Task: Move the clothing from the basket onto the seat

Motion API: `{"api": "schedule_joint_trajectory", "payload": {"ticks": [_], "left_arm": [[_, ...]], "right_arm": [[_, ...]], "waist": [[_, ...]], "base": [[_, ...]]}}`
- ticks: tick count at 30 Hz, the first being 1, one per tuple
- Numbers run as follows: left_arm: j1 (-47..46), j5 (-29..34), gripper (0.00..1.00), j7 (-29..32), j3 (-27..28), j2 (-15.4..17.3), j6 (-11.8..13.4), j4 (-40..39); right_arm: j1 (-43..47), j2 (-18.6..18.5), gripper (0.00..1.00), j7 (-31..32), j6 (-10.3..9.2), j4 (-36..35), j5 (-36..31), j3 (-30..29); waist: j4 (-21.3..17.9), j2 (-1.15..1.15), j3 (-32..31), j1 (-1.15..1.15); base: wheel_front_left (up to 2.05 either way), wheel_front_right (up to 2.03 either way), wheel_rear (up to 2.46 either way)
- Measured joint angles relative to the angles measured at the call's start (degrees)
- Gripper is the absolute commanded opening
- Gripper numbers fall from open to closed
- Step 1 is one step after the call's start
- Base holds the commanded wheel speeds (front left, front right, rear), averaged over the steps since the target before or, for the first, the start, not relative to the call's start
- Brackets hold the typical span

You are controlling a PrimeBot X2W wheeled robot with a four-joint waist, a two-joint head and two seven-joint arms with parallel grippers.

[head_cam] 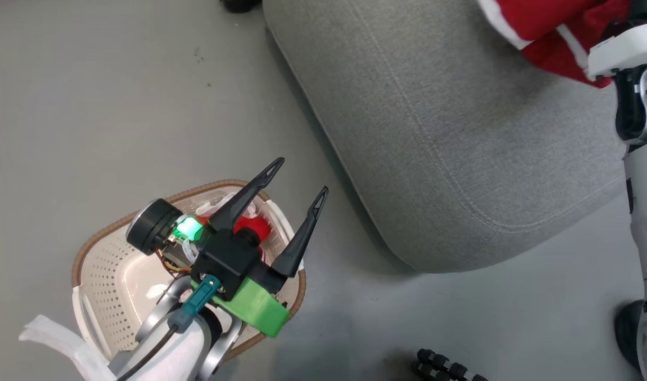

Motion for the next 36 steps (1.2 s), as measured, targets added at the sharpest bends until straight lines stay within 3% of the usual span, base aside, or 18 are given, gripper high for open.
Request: {"api": "schedule_joint_trajectory", "payload": {"ticks": [6, 7, 8, 9, 17, 29, 36], "left_arm": [[-1.5, 0.3, 1.00, -1.1, -0.3, -0.3, 0.0, 0.8], [-1.7, 0.3, 1.00, -1.3, -0.3, -0.3, 0.0, 1.0], [-1.8, 0.3, 1.00, -1.4, -0.3, -0.3, 0.0, 1.1], [-2.0, 0.3, 1.00, -1.4, -0.3, -0.3, 0.0, 1.2], [-2.4, 0.1, 1.00, -1.9, -0.7, -0.3, 0.1, 2.6], [-1.0, -2.3, 1.00, -6.7, -0.1, -1.9, 1.6, 5.8], [0.5, -3.7, 1.00, -11.2, 1.5, -3.2, 3.2, 9.3]], "right_arm": [[-0.6, -0.1, 0.00, 0.0, 0.00, 7.3, -0.6, -3.4], [-0.1, 0.1, 0.30, 0.0, 0.00, 8.1, -0.7, -3.9], [0.5, 0.4, 0.49, 0.0, 0.00, 9.1, -0.9, -4.4], [1.2, 0.7, 1.00, 0.0, 0.00, 9.8, -0.9, -4.9], [8.9, 4.1, 1.00, 0.0, 0.00, 9.3, -2.3, -8.6], [24.9, 7.7, 1.00, 0.0, 0.00, -4.8, -4.9, -10.5], [31.7, 10.2, 1.00, 0.0, 0.00, -14.4, -7.8, -8.3]], "waist": [[3.6, 0.00, 3.7, 0.00], [4.0, 0.00, 4.2, 0.00], [4.4, 0.00, 4.7, 0.00], [4.7, 0.00, 5.0, 0.00], [5.4, 0.00, 5.4, 0.00], [5.1, 0.00, 0.0, 0.00], [6.9, 0.00, -3.6, -0.01]], "base": [[0.00, 0.00, 0.00], [0.00, 0.00, 0.00], [0.00, 0.00, 0.00], [0.00, 0.00, 0.00], [0.00, 0.00, 0.00], [0.00, 0.00, 0.00], [0.00, 0.00, 0.00]]}}
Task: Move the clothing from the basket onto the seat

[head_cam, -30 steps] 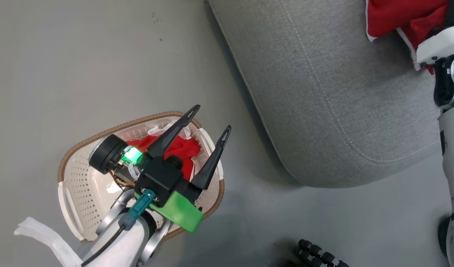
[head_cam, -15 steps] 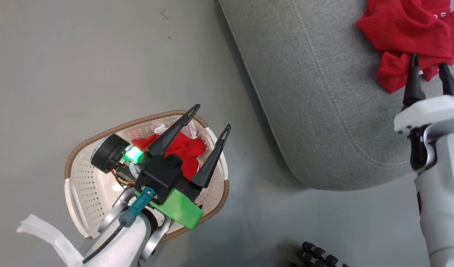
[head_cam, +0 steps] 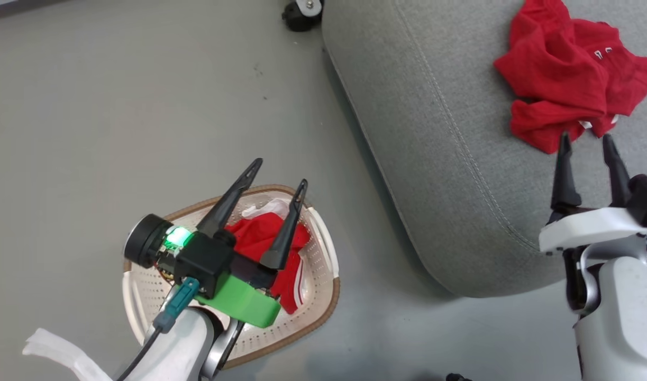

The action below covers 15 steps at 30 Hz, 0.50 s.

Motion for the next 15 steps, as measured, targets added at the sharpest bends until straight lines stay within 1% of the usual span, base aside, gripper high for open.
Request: {"api": "schedule_joint_trajectory", "payload": {"ticks": [8, 12, 15], "left_arm": [[1.8, -1.9, 1.00, -2.7, 4.4, -1.5, 3.1, 3.3], [2.3, -2.5, 1.00, -3.0, 6.9, -2.5, 3.8, 4.5], [3.3, -2.4, 1.00, -3.0, 9.6, -3.0, 4.3, 3.8]], "right_arm": [[5.3, 1.4, 1.00, 0.0, 0.00, -7.7, -1.6, 4.2], [7.5, 1.6, 1.00, 0.3, 0.00, -10.5, -2.5, 5.5], [8.9, 1.9, 1.00, 1.4, 0.00, -12.6, -2.6, 6.5]], "waist": [[4.8, 0.00, -3.2, 0.00], [7.9, 0.00, -4.5, 0.00], [10.2, 0.00, -5.3, 0.00]], "base": [[0.00, 0.00, 0.00], [0.00, 0.00, 0.00], [0.00, 0.00, 0.00]]}}
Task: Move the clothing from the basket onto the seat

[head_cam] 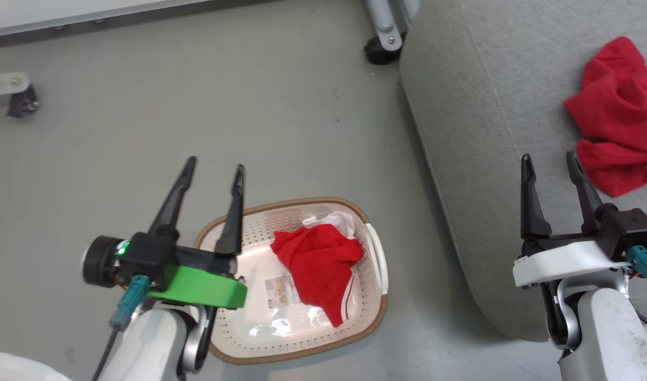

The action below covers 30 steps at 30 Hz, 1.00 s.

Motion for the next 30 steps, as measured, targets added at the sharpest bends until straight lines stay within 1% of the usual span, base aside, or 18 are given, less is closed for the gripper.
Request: {"api": "schedule_joint_trajectory", "payload": {"ticks": [4, 10, 12, 18, 22, 30], "left_arm": [[2.2, 0.3, 1.00, 0.0, 4.0, -0.2, 0.5, -0.3], [5.4, 1.0, 1.00, 0.0, 8.8, -0.9, 0.4, 0.4], [6.6, 1.2, 1.00, 0.0, 10.2, -1.3, 0.0, 0.9], [10.2, 1.7, 1.00, -0.1, 13.4, -2.4, -0.7, 1.7], [11.9, 3.0, 1.00, -0.1, 14.3, -3.4, -1.5, 2.2], [14.6, 3.8, 1.00, -0.1, 16.2, -4.3, -2.9, 3.7]], "right_arm": [[2.0, 0.1, 1.00, 1.7, 0.00, -2.8, -0.3, 1.0], [4.5, 0.1, 1.00, 4.2, 0.00, -5.8, -0.4, 1.7], [5.7, 0.1, 1.00, 4.8, 0.00, -6.6, -0.4, 1.8], [8.6, 0.1, 1.00, 6.6, 0.00, -8.2, -0.2, 2.4], [10.5, 0.1, 1.00, 7.8, 0.00, -9.2, 0.2, 2.6], [13.8, 0.1, 1.00, 9.2, 0.00, -10.7, 1.1, 3.5]], "waist": [[3.0, 0.00, -1.2, 0.00], [6.2, 0.00, -3.6, 0.00], [6.9, 0.00, -4.7, 0.00], [7.9, 0.00, -7.5, 0.00], [8.0, 0.00, -9.1, 0.00], [7.6, 0.00, -11.7, 0.00]], "base": [[0.00, 0.00, 0.00], [0.00, 0.00, 0.00], [0.00, 0.00, 0.00], [0.00, 0.00, 0.00], [0.00, 0.00, 0.00], [0.00, 0.00, 0.00]]}}
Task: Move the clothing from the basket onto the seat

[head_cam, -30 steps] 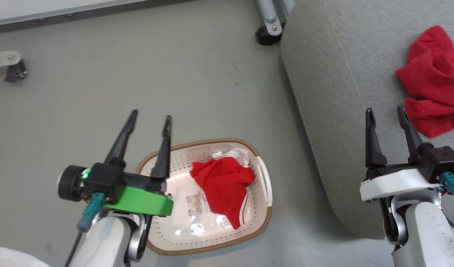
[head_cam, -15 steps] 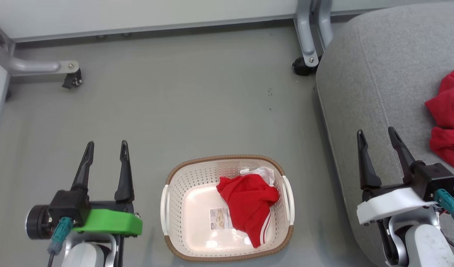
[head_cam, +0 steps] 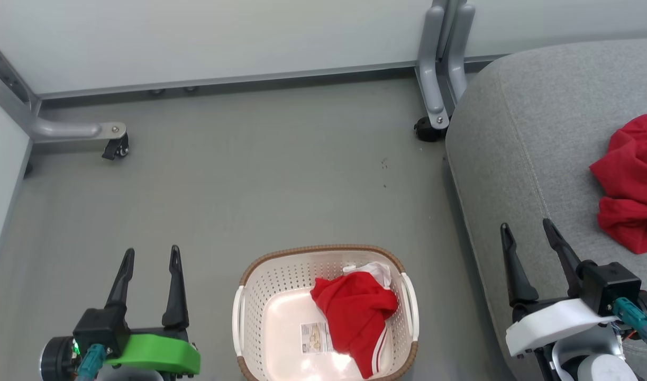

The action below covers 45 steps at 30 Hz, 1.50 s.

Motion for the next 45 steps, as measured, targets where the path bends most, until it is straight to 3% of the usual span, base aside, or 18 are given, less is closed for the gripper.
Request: {"api": "schedule_joint_trajectory", "payload": {"ticks": [14, 36, 45], "left_arm": [[2.7, 1.1, 1.00, 0.0, 0.8, -1.2, -1.8, 3.0], [2.7, 3.0, 1.00, 0.0, 1.8, -2.3, -3.2, 4.8], [-3.2, 5.0, 1.00, 0.0, -1.9, -3.1, -4.7, 6.5]], "right_arm": [[3.1, 0.0, 1.00, 1.4, 0.00, -1.0, 1.1, 1.6], [3.4, 0.0, 1.00, 1.9, 0.00, -1.7, 1.1, 1.5], [1.6, 0.0, 1.00, 2.1, 0.00, -3.2, 1.1, 1.2]], "waist": [[-0.4, 0.00, -3.9, 0.00], [-0.1, 0.00, -4.1, 0.00], [-0.2, 0.00, -1.4, 0.00]], "base": [[0.00, 0.00, 0.00], [0.00, 0.00, 0.00], [0.00, 0.00, 0.00]]}}
